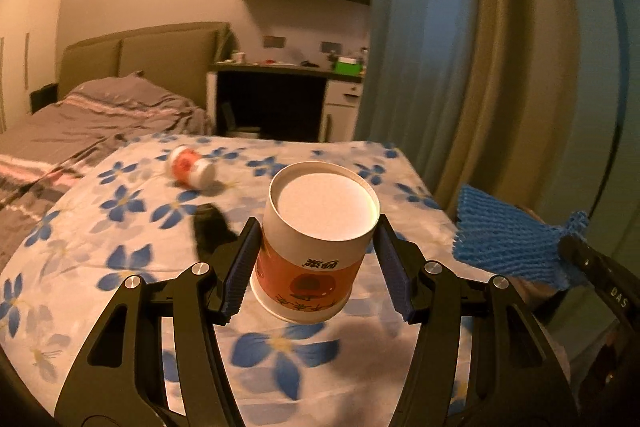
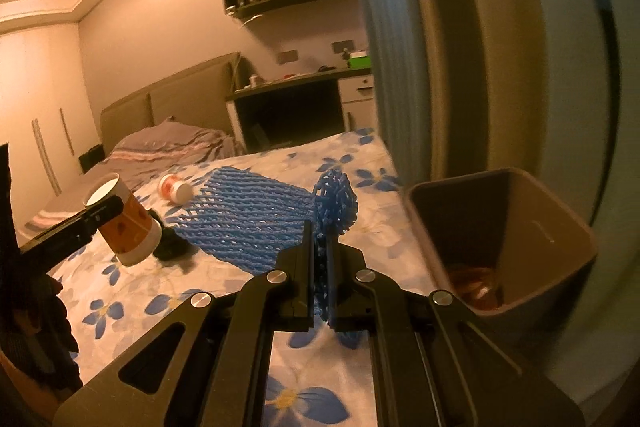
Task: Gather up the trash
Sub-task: 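Carry the paper cup and blue net in both tools to the wastebasket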
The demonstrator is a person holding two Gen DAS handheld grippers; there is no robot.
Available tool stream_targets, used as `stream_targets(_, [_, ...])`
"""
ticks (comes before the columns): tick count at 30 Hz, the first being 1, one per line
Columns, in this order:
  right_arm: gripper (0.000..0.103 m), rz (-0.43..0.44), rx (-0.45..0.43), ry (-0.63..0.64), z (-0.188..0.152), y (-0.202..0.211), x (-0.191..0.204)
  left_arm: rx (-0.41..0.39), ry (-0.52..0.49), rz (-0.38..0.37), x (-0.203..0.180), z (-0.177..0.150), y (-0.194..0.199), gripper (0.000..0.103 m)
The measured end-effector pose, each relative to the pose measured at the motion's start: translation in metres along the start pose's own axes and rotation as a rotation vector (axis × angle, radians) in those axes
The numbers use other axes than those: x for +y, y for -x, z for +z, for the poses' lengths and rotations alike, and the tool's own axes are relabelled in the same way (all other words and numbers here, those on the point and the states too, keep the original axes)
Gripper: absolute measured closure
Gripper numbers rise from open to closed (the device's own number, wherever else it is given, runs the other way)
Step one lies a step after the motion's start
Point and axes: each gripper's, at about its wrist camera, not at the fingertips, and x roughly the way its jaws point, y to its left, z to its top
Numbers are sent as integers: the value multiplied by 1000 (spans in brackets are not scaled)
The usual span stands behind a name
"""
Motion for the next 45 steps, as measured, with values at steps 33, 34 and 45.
stream_targets(33, [97, -393, -28, -116, -1, 2, -153, 39, -191, -452, -225, -10, -100, 46])
stream_targets(34, [97, -398, -24, -114, -1, 0, -153, 44, -188, -459, -228, -10, -104, 46])
stream_targets(45, [97, -374, 12, -120, -5, -18, -158, 91, -191, -523, -246, -20, -129, 46])
